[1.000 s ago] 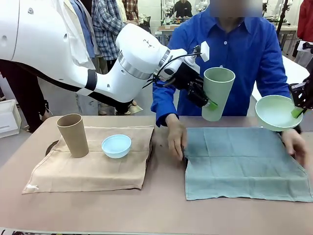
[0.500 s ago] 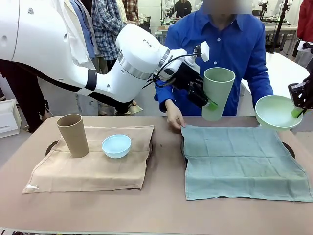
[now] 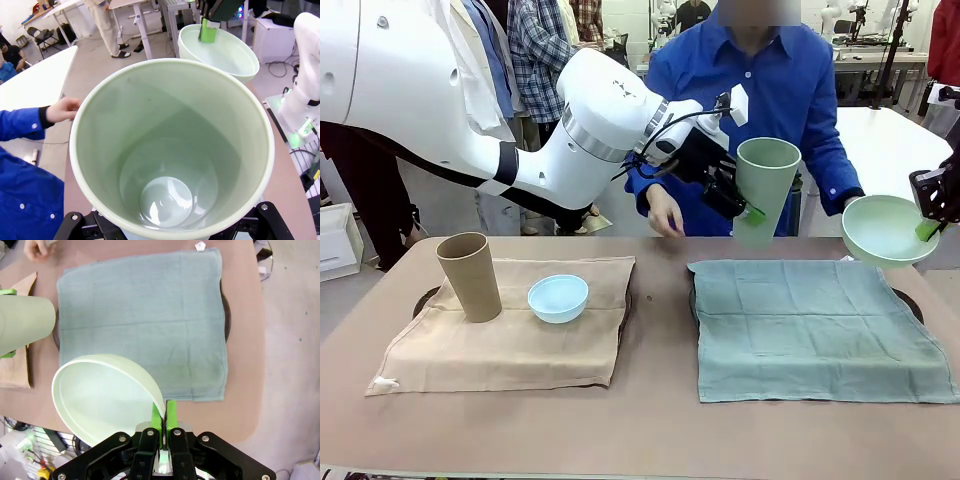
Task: Set up a tray with a mat and arrange the tableware.
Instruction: Place the Picnic Bowl and Reusable plastic cup back onto the Handle tray in front of the human's position.
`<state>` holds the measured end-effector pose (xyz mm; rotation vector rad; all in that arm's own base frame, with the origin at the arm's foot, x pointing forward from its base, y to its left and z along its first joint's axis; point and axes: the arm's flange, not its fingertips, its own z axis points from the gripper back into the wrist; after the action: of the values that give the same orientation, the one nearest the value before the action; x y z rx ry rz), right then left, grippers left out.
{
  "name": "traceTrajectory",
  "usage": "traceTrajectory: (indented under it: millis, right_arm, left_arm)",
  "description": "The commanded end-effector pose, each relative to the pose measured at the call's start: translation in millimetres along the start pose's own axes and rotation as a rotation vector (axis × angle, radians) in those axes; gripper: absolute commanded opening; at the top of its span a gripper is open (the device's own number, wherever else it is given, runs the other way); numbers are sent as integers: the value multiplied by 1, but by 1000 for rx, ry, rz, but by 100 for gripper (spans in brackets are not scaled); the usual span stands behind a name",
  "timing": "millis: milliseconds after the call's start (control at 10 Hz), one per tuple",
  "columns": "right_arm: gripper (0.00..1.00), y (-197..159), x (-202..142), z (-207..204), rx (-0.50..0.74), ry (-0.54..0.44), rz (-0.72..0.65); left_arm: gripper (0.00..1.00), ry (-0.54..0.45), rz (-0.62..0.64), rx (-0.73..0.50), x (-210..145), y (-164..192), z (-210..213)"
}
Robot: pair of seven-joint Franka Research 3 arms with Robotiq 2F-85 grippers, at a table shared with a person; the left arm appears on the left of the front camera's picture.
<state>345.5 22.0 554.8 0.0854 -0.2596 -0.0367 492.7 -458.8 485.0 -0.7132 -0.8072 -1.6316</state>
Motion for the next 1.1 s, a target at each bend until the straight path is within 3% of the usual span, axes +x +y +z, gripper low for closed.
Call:
traceTrajectory:
  millis: [0,600,700,800,1000]
  right_arm:
    - [0,0,2,-2,1,-2,7]
    - [0,0,2,-2,1,-2,7]
    - [4,0,0,0,0,0,0]
    - [4,-6,14,-12,35,39,4]
    - [4,-18,34,-40,57,96,-9]
  left_arm:
    - [0,-16,0,-5,2,-1,4]
    - [0,-16,0,-5,2,-1,4]
    - [0,-16,0,-5,2,-1,4]
    - [84,0,0,0,0,0,0]
    - [84,-69,-2,-42,-24,-6,-17]
